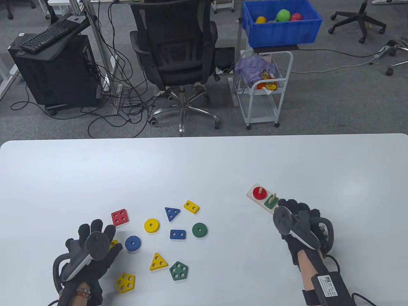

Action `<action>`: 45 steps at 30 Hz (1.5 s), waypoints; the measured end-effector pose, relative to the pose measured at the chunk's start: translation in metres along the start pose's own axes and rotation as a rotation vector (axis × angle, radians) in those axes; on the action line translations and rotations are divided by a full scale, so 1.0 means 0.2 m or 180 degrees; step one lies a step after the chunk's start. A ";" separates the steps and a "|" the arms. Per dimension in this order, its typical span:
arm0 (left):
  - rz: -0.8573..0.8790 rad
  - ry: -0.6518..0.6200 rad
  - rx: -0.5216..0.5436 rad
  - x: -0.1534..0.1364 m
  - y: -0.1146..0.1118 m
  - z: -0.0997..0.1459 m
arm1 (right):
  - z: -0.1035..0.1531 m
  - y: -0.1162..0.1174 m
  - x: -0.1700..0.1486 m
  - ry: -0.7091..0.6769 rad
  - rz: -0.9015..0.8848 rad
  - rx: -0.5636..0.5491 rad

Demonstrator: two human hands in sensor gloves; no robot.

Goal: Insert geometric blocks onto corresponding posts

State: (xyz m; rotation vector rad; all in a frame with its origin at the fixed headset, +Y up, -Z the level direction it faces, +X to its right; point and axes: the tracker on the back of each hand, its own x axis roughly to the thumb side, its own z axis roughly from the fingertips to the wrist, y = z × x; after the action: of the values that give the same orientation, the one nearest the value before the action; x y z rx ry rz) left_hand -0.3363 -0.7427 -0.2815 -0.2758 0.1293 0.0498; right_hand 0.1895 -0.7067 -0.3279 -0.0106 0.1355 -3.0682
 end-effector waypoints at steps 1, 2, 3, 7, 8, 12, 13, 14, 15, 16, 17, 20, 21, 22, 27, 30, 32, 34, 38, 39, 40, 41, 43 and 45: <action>0.0000 -0.0004 0.0002 0.00 0.00 0.00 | 0.00 -0.01 0.07 -0.0144 0.0028 -0.0019; -0.0001 -0.0007 0.0005 0.00 0.00 0.00 | 0.00 -0.02 0.13 -0.0253 0.0043 -0.0029; -0.0004 -0.0007 0.0006 0.00 0.00 0.00 | -0.01 -0.02 0.18 -0.0348 0.0057 -0.0023; 0.0015 -0.0009 0.0031 0.00 0.00 0.00 | -0.01 -0.03 0.47 -0.0848 0.0091 0.0058; 0.0026 -0.0013 0.0033 0.00 0.01 0.00 | -0.01 -0.03 0.56 -0.0990 0.0111 0.0080; 0.0034 -0.0020 0.0033 0.00 0.01 0.00 | -0.03 -0.02 0.76 -0.1304 0.0109 0.0228; 0.0033 -0.0021 0.0031 0.00 0.01 0.00 | -0.04 -0.01 0.81 -0.1355 0.0102 0.0279; 0.0036 -0.0022 0.0028 0.00 0.01 0.00 | -0.05 0.00 0.84 -0.1399 0.0097 0.0323; 0.0038 -0.0024 0.0027 0.00 0.01 0.00 | -0.05 0.01 0.88 -0.1445 0.0099 0.0372; 0.0039 -0.0025 0.0026 0.00 0.01 0.00 | -0.06 0.02 0.92 -0.1477 0.0120 0.0421; 0.0039 -0.0026 0.0026 0.00 0.01 0.00 | -0.07 0.04 0.95 -0.1500 0.0142 0.0457; 0.0042 -0.0028 0.0025 0.00 0.01 0.00 | -0.10 0.09 1.02 -0.1519 0.0234 0.0558; 0.0039 -0.0029 0.0025 0.00 0.01 0.00 | -0.12 0.11 1.04 -0.1517 0.0239 0.0602; 0.0038 -0.0030 0.0023 0.00 0.01 0.00 | -0.13 0.13 1.06 -0.1505 0.0225 0.0661; 0.0041 -0.0017 0.0012 0.00 0.01 0.00 | -0.14 0.16 1.11 -0.1468 0.0303 0.0591; 0.0045 -0.0012 0.0011 0.00 0.01 0.00 | -0.13 0.16 1.12 -0.1502 0.0379 0.0507; 0.0041 -0.0014 0.0008 0.00 0.01 0.00 | -0.13 0.16 1.13 -0.1547 0.0414 0.0459; 0.0040 -0.0013 0.0009 0.00 0.01 0.00 | -0.13 0.16 1.12 -0.1583 0.0384 0.0418; 0.0043 -0.0002 0.0003 0.00 0.01 0.00 | -0.14 0.13 1.08 -0.1603 0.0308 0.0268; 0.0043 0.0002 -0.0001 0.00 0.01 0.00 | -0.15 0.11 1.06 -0.1600 0.0277 0.0235; 0.0043 -0.0002 0.0003 0.00 0.01 0.00 | -0.15 0.09 1.04 -0.1576 0.0232 0.0197; 0.0043 -0.0003 0.0003 0.00 0.01 0.00 | -0.17 0.07 1.01 -0.1535 0.0203 0.0166; 0.0040 0.0016 -0.0012 0.00 0.01 0.00 | -0.21 0.02 0.95 -0.1425 0.0160 0.0116; 0.0035 0.0021 -0.0014 0.00 0.01 0.01 | -0.27 -0.03 0.87 -0.1243 0.0118 0.0060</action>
State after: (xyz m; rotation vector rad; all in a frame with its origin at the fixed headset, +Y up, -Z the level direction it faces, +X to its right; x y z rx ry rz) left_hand -0.3370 -0.7399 -0.2811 -0.2798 0.1372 0.0600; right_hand 0.0155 -0.7087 -0.3796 -0.5924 0.0821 -2.9588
